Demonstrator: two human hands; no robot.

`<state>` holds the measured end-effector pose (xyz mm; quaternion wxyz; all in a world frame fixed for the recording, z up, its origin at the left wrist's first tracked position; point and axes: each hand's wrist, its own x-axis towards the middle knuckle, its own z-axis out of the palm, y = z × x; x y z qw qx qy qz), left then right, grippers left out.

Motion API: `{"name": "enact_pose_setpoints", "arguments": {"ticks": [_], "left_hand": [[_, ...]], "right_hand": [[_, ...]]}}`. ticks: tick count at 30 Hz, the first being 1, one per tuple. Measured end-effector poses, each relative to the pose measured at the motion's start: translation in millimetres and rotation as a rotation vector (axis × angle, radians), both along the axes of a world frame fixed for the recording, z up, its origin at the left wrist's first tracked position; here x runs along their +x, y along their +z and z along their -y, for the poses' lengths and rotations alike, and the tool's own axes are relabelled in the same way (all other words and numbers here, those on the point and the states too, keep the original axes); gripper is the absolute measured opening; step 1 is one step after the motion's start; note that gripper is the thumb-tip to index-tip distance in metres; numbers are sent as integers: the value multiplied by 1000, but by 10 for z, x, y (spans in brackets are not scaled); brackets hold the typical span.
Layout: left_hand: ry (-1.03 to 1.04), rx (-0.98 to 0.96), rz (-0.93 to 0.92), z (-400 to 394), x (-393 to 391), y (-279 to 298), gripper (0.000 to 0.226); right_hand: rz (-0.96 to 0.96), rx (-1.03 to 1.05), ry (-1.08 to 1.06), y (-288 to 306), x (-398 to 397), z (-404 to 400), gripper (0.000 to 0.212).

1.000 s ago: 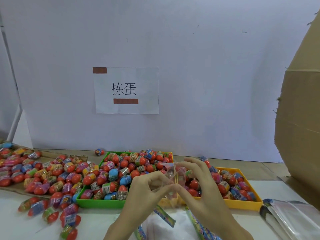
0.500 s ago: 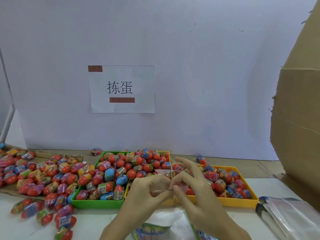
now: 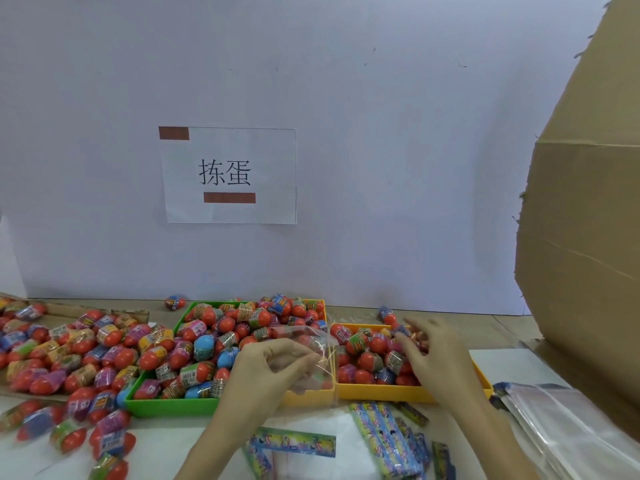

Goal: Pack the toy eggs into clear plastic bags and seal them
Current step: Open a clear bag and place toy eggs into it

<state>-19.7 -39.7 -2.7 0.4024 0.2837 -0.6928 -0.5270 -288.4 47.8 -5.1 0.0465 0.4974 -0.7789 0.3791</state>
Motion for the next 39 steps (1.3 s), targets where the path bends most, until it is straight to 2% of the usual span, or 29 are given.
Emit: {"name": "enact_pose_setpoints", "arguments": {"ticks": [2,5,7,10,12,15,18,22,25,31,35,39], "left_hand": [[-20,27,-3,1,3,-8,12],[-49,39,6,10,1,-2,15],[-47,2,31,3,-2,9,14],[-22,-50,46,-15,-7,26,12],[-25,-54,36,-28,-13,34,10],[-71,-16,16,-61,-42,32,16],[-100,5,24,-107,-68,24,22],[-128,-26,31,-131,-88,18,13],[-147,-67,47,-141,-108,7,8],[-138,-153,70,-161,-122,-5,11],[-115,-151,37,-174,-126,-2,12],[-83,-137,66,-159,-94,25,19]], "right_hand": [[-47,146,-69,-77,-16,55,37],[-68,195,-90,-67,-17,88,34],[-29,158,-60,-31,-1,76,28],[72,-23,35,31,24,16,21],[233,-178,108,98,72,-34,19],[612,-292,248,228,260,-80,18],[759,-307,384,265,486,-91,19],[706,-315,600,301,699,-139,30],[595,-286,691,304,757,-147,40],[303,-266,629,264,790,-156,36],[182,-319,624,262,827,-163,42],[178,-289,634,263,830,-171,44]]}}
